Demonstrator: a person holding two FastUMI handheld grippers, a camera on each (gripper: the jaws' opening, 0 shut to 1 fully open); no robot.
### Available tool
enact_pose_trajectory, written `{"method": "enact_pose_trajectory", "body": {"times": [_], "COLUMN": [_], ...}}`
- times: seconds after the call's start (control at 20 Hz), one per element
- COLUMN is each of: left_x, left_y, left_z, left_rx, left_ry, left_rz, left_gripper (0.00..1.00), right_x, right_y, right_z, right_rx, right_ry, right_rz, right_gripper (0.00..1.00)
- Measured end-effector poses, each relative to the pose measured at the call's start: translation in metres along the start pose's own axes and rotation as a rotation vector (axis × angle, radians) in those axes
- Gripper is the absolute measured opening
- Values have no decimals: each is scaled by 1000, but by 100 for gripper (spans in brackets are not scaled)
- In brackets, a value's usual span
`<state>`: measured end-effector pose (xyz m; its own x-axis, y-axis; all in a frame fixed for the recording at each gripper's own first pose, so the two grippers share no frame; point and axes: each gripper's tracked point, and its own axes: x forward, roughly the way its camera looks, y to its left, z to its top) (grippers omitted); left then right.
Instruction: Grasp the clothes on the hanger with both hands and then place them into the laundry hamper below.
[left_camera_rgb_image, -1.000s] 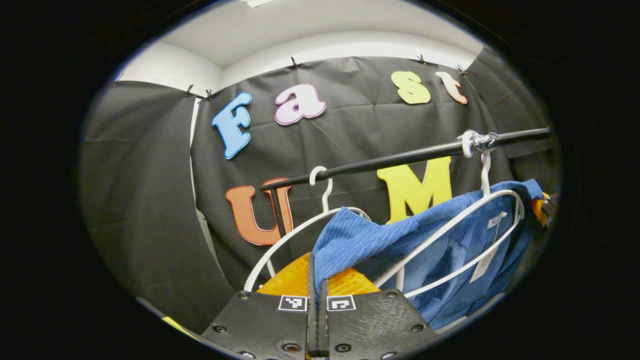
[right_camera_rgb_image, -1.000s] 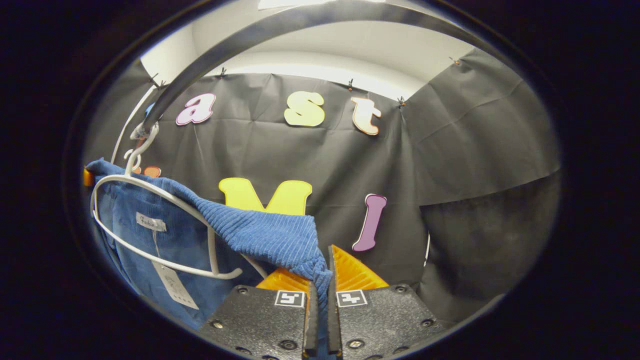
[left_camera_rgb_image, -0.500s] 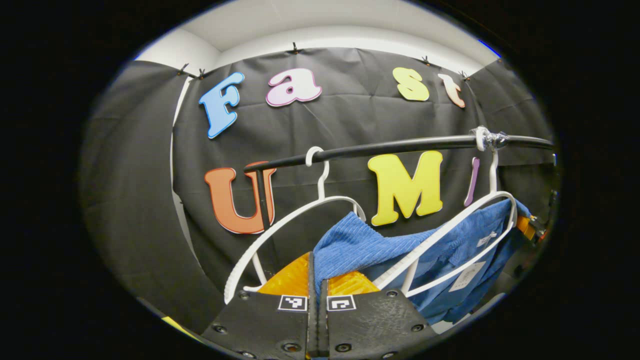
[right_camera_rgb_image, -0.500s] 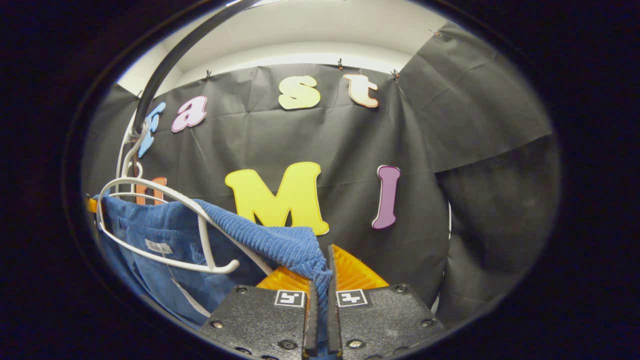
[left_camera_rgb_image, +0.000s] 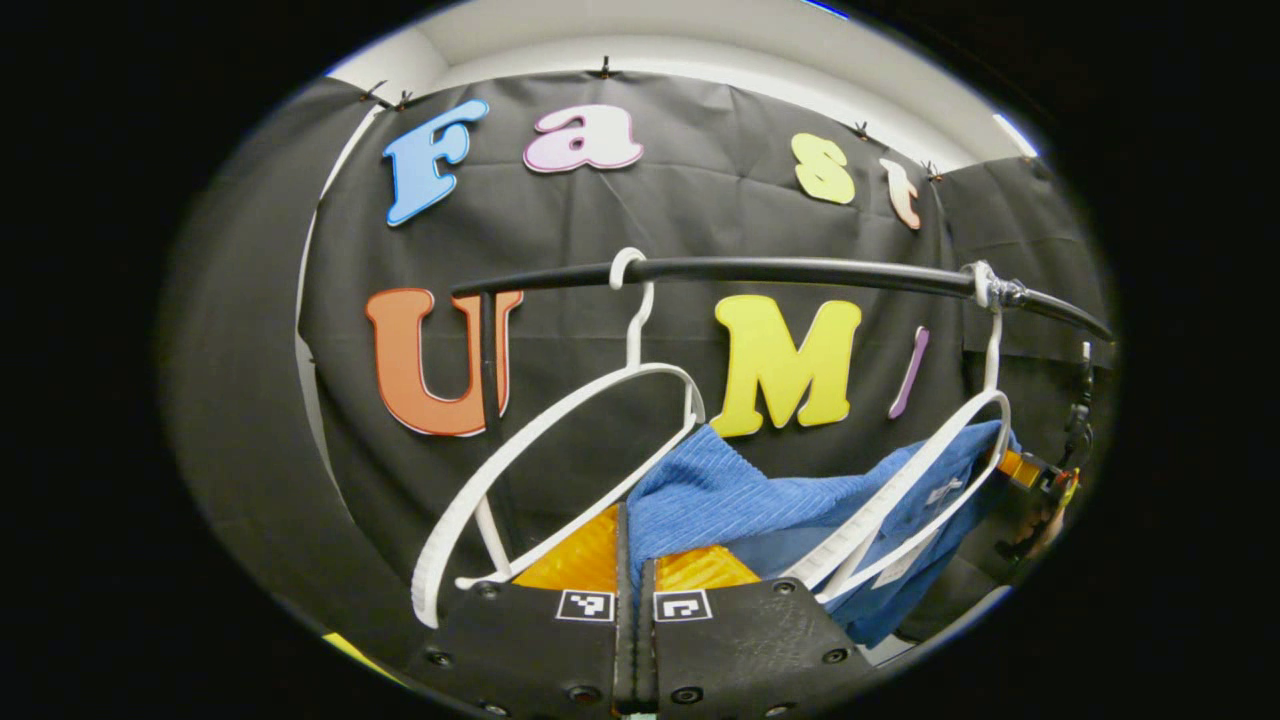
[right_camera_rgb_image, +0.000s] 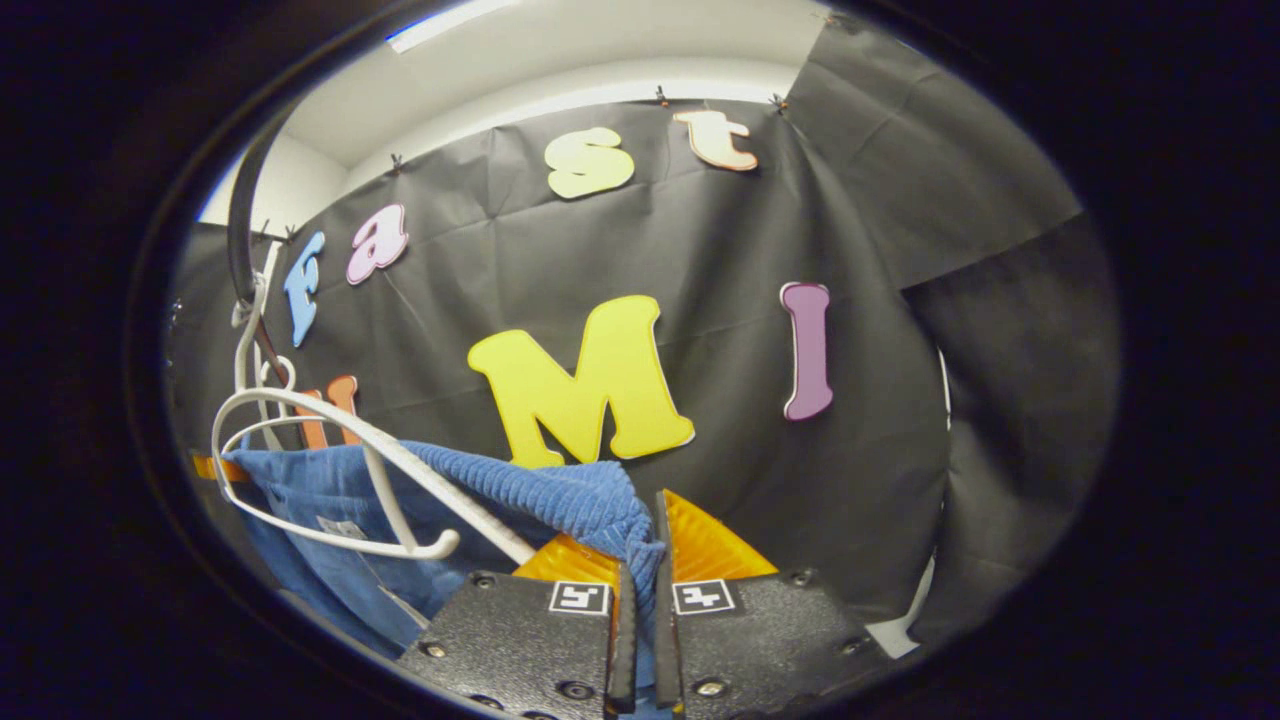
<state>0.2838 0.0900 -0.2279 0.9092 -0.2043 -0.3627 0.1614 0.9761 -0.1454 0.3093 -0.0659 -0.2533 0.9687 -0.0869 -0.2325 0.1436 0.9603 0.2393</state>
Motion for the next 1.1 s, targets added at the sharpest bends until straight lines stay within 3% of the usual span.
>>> {"method": "enact_pose_trajectory", "body": {"times": [0.25, 0.3, 0.6, 1.1], "left_x": [-1, -2, -13, -33], "left_y": [-3, -2, 0, -5], "left_z": [-13, -16, -41, -78], "left_rx": [7, 3, 30, -18], "left_ry": [22, 26, 59, 113], "left_rz": [-30, -29, -9, 24], "left_gripper": [6, 0, 1, 1], "right_x": [2, 2, -14, -34], "right_y": [-5, -6, -10, -19], "right_z": [-18, -19, -34, -71], "right_rx": [23, 24, 24, 48], "right_ry": [52, 57, 88, 201], "right_rz": [-1, -2, -16, -55], "right_gripper": [10, 10, 10, 10]}}
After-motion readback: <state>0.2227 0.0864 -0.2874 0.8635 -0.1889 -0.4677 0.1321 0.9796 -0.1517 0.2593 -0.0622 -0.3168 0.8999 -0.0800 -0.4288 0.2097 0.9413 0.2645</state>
